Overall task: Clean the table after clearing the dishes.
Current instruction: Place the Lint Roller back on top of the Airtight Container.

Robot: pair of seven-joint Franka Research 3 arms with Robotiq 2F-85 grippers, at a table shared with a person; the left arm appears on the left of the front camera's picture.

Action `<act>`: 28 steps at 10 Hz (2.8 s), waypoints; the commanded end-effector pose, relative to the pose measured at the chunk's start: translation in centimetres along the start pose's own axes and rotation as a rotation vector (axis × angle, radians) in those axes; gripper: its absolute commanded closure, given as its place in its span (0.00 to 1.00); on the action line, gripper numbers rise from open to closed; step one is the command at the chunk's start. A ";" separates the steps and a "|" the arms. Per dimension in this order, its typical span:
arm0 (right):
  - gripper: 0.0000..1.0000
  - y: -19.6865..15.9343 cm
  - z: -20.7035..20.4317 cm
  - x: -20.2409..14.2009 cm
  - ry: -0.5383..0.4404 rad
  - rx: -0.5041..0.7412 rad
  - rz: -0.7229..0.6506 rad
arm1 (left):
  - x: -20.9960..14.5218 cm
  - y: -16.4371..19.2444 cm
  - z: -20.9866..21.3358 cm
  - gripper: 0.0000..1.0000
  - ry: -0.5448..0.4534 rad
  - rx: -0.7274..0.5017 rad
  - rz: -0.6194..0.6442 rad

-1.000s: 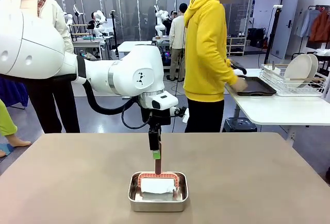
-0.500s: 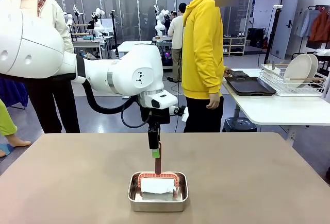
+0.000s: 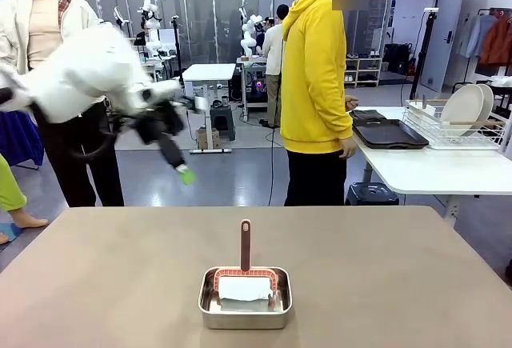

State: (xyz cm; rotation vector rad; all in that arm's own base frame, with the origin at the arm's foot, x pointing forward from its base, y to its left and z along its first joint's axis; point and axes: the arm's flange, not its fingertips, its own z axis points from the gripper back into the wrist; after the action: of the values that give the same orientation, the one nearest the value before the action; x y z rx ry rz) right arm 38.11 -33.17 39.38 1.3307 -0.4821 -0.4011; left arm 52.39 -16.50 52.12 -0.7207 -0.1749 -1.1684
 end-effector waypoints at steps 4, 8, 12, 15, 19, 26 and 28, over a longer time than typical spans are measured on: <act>0.00 0.3 0.0 -0.1 -0.001 0.001 0.006 | -25.7 0.3 9.0 0.00 -0.764 -0.201 0.506; 0.00 0.3 0.0 -0.1 -0.001 0.001 0.006 | -38.6 2.9 9.1 0.00 -0.968 -0.171 0.801; 0.00 0.3 0.0 -0.1 -0.001 0.001 0.006 | -40.9 3.2 9.1 0.00 -0.924 -0.177 0.798; 0.00 0.3 0.0 -0.1 -0.001 0.001 0.006 | -40.9 3.2 9.1 0.00 -0.924 -0.177 0.798; 0.00 0.3 0.0 -0.1 -0.001 0.001 0.006 | -40.9 3.2 9.1 0.00 -0.924 -0.177 0.798; 0.00 0.3 0.0 -0.1 -0.001 0.001 0.006 | -40.9 3.2 9.1 0.00 -0.924 -0.177 0.798; 0.00 0.3 0.0 -0.1 -0.001 0.001 0.006 | -40.9 3.2 9.1 0.00 -0.924 -0.177 0.798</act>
State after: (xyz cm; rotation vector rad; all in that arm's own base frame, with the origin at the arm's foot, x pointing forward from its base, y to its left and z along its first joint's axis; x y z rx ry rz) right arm 38.13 -33.13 39.37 1.3310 -0.4813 -0.4006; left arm 41.03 21.17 37.52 -1.2830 -0.4897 -0.0278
